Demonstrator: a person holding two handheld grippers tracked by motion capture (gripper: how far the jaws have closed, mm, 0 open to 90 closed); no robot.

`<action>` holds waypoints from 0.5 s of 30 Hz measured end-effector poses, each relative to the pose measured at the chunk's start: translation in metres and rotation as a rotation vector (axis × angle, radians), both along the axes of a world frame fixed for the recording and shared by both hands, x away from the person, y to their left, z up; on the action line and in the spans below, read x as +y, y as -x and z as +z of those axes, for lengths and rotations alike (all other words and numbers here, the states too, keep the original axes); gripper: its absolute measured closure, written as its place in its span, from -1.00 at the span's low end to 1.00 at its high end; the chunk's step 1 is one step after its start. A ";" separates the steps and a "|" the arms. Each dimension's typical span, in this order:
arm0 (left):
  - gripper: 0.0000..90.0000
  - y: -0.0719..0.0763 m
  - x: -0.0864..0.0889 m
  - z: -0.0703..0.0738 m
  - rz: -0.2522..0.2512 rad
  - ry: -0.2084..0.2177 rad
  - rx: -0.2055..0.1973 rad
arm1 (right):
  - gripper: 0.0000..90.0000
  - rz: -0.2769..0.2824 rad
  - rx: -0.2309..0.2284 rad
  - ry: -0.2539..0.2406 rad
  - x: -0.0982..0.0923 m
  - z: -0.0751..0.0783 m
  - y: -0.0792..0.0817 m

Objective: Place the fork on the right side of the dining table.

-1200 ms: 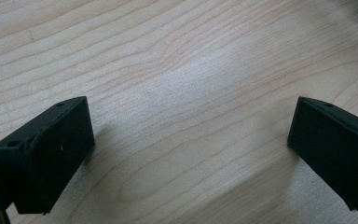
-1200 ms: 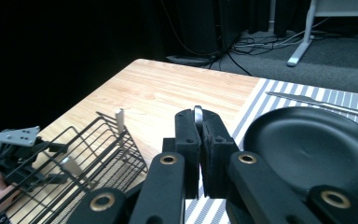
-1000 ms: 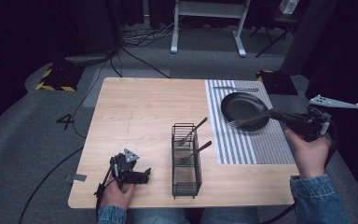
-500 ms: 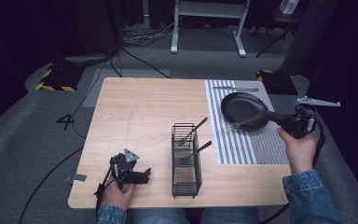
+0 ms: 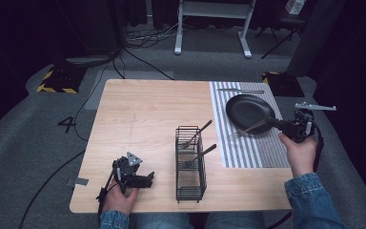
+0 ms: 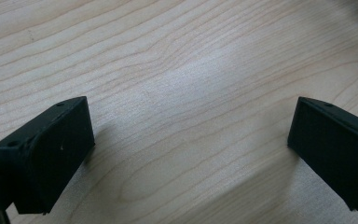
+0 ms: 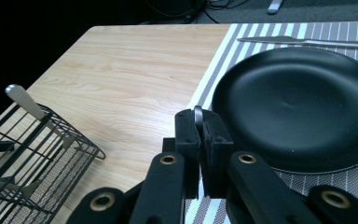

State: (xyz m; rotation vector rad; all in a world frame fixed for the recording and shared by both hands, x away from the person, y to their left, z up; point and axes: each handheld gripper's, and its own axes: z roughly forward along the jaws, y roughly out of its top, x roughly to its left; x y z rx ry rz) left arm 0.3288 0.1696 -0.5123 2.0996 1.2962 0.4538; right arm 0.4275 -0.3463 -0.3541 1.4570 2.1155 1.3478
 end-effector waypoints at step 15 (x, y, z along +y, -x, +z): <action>-0.99 0.000 0.000 0.000 0.000 0.000 0.000 | 0.94 -0.022 0.046 0.005 -0.003 -0.013 -0.007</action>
